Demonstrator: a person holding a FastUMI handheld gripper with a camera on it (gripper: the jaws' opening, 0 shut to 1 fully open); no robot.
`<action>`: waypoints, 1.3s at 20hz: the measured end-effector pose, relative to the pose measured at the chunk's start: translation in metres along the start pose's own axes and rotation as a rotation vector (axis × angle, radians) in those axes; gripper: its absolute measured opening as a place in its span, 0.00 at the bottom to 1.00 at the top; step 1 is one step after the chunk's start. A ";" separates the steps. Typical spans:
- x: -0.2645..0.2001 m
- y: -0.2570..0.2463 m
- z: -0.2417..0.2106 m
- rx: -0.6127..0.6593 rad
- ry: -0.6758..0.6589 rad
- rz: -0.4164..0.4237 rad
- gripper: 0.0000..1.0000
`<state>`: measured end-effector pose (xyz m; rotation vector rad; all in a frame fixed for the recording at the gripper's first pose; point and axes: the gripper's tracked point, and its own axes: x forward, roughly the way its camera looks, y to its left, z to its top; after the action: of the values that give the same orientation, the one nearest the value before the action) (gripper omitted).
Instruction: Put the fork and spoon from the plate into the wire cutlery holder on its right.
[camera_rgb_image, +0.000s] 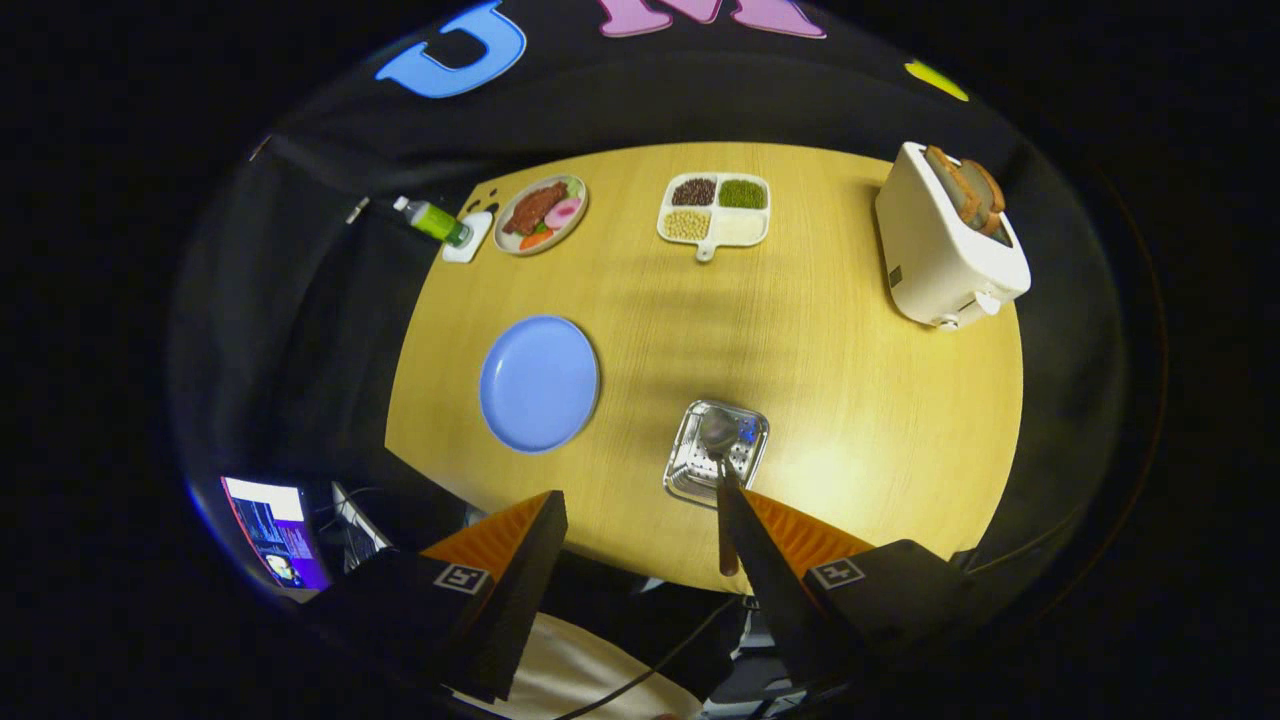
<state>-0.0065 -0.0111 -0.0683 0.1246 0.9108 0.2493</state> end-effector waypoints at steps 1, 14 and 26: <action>-0.005 0.006 0.004 0.003 -0.062 -0.007 0.99; -0.136 0.040 0.051 -0.201 -0.588 -0.038 0.99; -0.227 0.052 0.039 -0.325 -1.094 0.012 0.99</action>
<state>-0.1169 -0.0219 0.1401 -0.0439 -0.2211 0.2865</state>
